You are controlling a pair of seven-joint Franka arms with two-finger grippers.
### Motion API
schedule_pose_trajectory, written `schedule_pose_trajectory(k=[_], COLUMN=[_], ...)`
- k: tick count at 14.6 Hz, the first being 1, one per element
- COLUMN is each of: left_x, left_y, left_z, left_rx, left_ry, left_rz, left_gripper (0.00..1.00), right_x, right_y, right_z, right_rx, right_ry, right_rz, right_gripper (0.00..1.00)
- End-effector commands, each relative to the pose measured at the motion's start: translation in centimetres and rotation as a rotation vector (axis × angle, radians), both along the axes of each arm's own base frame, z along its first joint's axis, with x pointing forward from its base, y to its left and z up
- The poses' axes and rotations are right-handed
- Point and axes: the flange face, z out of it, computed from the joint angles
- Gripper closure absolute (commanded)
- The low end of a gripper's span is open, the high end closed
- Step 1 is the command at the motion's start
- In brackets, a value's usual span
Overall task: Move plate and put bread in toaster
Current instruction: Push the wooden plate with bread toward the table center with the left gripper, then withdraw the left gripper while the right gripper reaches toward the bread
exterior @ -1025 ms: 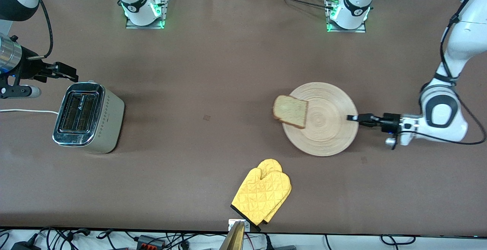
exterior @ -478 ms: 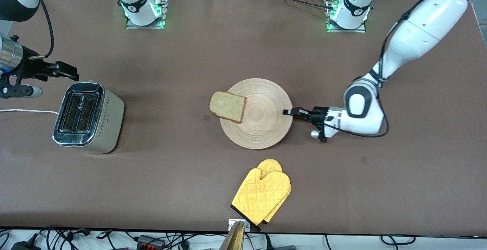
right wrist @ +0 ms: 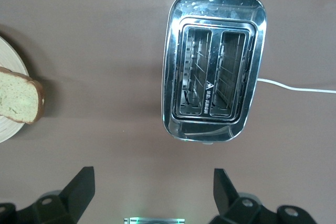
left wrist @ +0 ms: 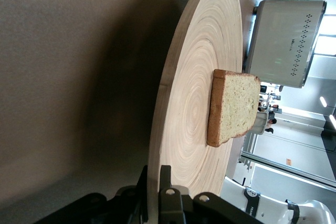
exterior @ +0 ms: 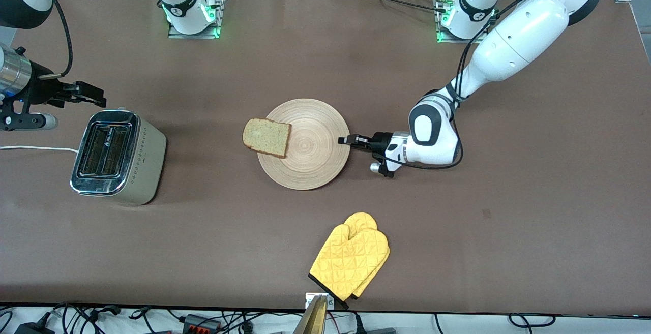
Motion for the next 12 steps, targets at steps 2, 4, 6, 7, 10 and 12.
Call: schedule_pose_trajectory(k=[2, 4, 6, 7, 10, 12], left_x=[1.7, 1.8, 2.1, 2.8, 5.5, 7.0], left_y=[3.0, 3.5, 4.7, 6.2, 11.9, 15.6], left_z=[-0.7, -0.8, -0.6, -0.2, 2.4, 3.4], left_rx=[-0.007, -0.010, -0.016, -0.023, -0.120, -0.083], left_ry=[-0.029, -0.044, -0.037, -0.036, -0.059, -0.118], left_rz=[0.028, 0.027, 0.040, 0.056, 0.013, -0.078], left_gripper=[0.91, 0.45, 0.00, 0.00, 0.00, 0.00], right_x=[0.0, -0.2, -0.4, -0.2, -0.1, 0.0], right_y=[0.4, 0.6, 0.8, 0.9, 0.8, 1.6], right_z=[0.4, 0.7, 0.9, 0.3, -1.2, -2.0], right_rx=[0.004, 0.002, 0.005, 0.009, 0.057, 0.059], right_ry=[0.009, 0.017, 0.032, 0.047, 0.087, 0.112], right_rz=[0.006, 0.011, 0.010, 0.009, -0.010, -0.006], right_gripper=[0.00, 0.00, 0.00, 0.00, 0.00, 0.00])
